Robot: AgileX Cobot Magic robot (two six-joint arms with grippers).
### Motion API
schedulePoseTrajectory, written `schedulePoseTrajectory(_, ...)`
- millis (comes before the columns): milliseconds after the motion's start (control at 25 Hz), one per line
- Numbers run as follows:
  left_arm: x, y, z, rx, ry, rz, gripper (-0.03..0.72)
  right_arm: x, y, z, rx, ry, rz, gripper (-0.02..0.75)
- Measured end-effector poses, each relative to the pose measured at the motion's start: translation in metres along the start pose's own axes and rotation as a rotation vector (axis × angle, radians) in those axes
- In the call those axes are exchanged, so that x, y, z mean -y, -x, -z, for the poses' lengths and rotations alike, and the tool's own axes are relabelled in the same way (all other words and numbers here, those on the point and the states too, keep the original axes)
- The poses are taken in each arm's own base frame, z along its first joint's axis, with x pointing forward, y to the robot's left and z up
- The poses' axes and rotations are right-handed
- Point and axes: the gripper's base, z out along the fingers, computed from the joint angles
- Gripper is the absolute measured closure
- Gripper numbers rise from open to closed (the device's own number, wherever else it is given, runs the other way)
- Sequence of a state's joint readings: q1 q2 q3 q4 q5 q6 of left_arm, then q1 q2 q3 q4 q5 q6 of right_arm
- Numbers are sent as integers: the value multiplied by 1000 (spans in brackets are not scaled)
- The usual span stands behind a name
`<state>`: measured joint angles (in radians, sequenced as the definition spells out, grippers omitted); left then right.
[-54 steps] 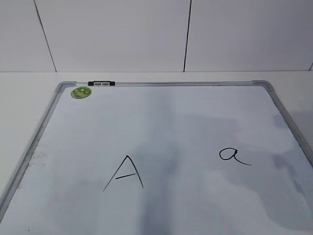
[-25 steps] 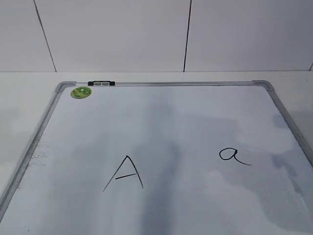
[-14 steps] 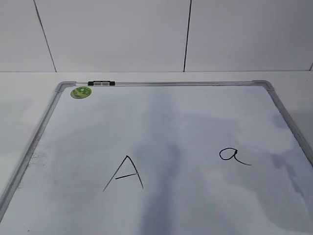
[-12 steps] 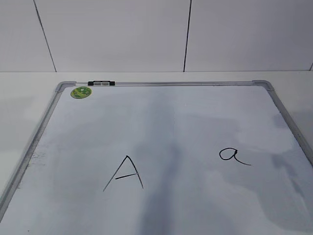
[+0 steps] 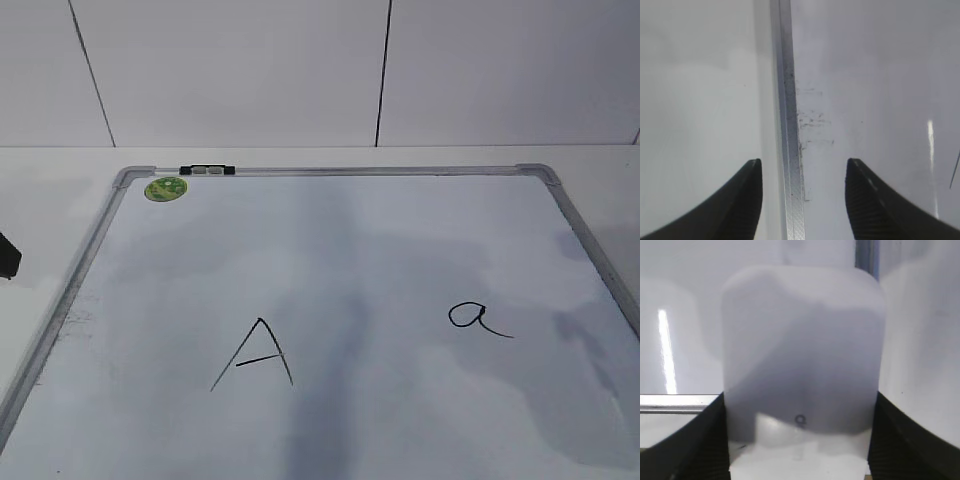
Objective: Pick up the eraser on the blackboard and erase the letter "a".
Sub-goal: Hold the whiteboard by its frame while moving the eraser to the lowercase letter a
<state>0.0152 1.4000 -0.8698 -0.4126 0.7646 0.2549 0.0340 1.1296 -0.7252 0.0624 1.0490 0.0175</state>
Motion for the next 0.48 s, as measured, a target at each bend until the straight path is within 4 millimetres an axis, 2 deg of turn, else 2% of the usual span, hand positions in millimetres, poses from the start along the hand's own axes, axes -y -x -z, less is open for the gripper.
schedulePoseTrajectory(480, -8, 26, -43, -206, -34, -10, 296, 0, 1, 0, 8, 0, 0, 199)
